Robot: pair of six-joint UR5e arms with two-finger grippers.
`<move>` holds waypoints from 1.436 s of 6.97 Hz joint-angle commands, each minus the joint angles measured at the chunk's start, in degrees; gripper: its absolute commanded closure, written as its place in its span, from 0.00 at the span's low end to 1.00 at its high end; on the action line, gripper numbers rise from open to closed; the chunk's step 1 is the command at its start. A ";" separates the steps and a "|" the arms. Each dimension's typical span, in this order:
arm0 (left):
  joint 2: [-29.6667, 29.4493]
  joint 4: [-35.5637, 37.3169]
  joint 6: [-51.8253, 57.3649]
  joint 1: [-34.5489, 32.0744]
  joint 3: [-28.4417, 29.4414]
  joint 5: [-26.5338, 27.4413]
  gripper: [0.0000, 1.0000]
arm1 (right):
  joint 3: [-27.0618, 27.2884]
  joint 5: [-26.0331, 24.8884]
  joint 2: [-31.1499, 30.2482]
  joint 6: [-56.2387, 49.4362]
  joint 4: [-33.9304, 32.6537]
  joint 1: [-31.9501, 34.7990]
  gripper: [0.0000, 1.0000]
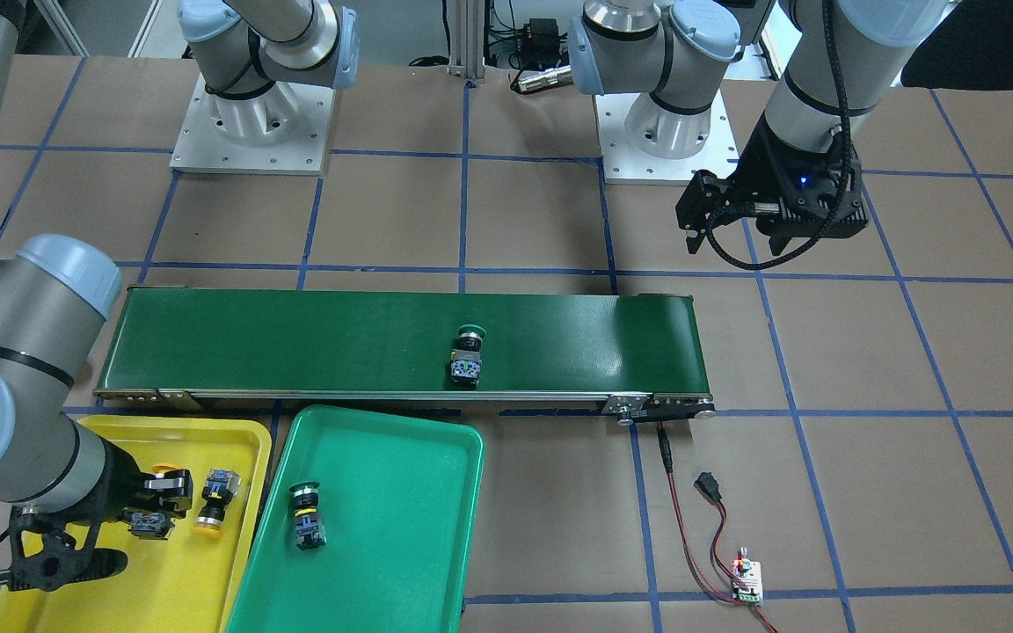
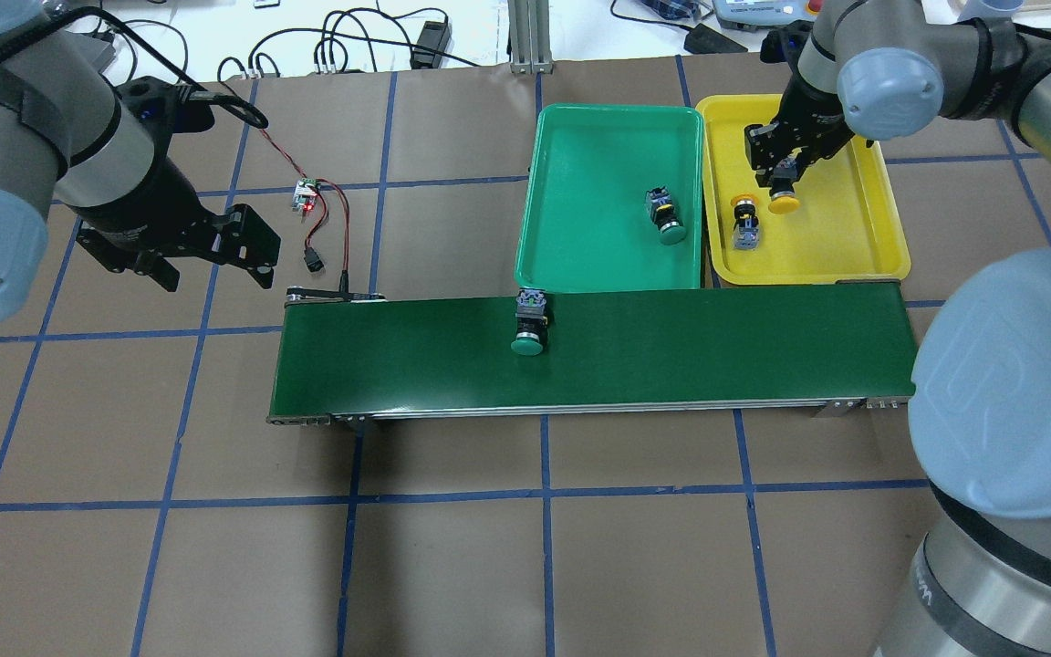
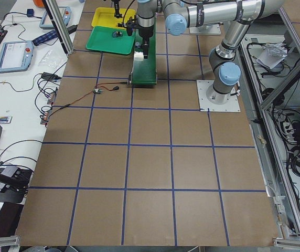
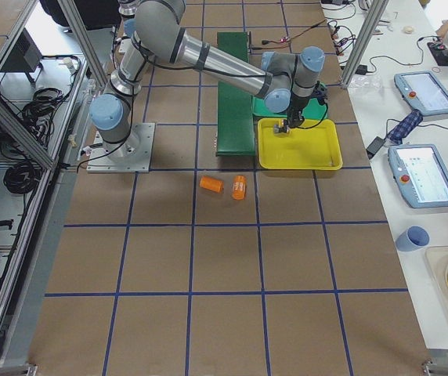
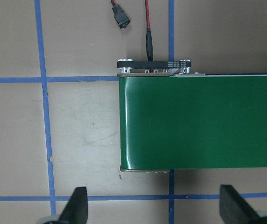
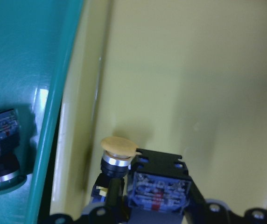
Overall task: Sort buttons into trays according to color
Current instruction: 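Return the right gripper to the belt's far end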
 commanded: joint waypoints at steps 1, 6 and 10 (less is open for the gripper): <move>-1.58 -0.52 0.02 -3.23 2.90 0.01 0.00 | -0.49 -0.04 0.51 -0.76 1.34 -0.74 0.00; -2.02 -0.18 0.02 -4.04 2.48 0.36 0.00 | 16.13 0.05 -16.85 -0.23 13.93 0.83 0.00; -2.02 0.00 0.02 -4.04 2.12 0.63 0.00 | 29.04 0.05 -20.41 -0.05 0.11 2.07 0.00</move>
